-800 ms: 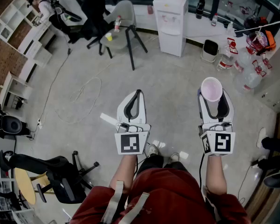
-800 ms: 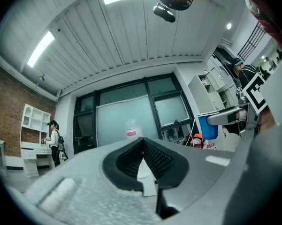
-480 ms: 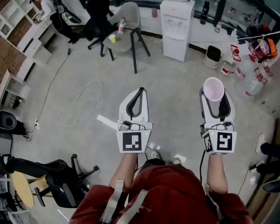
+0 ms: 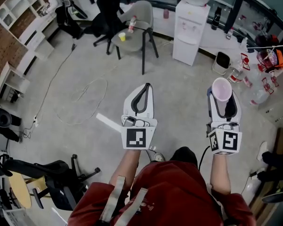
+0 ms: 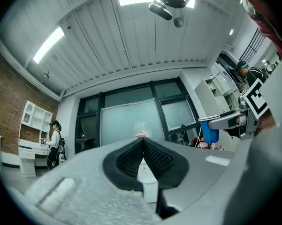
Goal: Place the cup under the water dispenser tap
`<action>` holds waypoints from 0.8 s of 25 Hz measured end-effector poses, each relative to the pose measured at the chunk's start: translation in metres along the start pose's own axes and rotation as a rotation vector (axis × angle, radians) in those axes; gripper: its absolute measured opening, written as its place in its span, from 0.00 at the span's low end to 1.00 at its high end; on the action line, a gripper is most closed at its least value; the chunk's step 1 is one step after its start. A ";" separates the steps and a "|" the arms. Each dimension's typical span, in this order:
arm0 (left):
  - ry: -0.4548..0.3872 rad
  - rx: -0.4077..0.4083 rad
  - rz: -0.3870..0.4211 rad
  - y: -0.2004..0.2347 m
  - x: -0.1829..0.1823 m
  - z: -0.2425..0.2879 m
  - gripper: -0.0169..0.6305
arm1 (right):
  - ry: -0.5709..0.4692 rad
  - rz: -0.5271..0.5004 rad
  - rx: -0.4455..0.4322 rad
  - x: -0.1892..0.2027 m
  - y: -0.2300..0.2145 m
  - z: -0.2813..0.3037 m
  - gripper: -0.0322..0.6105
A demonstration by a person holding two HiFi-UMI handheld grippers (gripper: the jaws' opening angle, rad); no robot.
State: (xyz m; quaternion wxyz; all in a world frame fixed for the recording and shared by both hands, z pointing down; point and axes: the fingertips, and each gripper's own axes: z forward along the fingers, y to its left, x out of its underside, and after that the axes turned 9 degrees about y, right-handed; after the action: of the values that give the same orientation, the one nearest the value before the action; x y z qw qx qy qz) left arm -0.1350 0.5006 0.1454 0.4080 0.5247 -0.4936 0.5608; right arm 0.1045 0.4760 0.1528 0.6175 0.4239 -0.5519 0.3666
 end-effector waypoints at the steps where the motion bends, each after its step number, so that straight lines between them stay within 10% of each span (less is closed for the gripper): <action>1: -0.001 0.002 0.004 0.002 0.001 0.002 0.02 | -0.006 -0.005 -0.001 -0.001 0.002 0.004 0.51; 10: 0.010 0.014 0.007 0.014 0.015 0.055 0.02 | -0.018 -0.001 -0.016 0.009 -0.004 0.061 0.51; 20: 0.036 0.024 0.014 -0.030 0.025 0.203 0.02 | 0.036 0.058 -0.021 0.052 -0.108 0.166 0.51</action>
State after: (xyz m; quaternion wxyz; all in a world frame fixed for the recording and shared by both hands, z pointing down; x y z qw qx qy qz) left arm -0.0713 0.3054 0.1658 0.4064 0.5158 -0.4831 0.5791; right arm 0.1484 0.2812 0.1972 0.6208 0.3944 -0.5566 0.3863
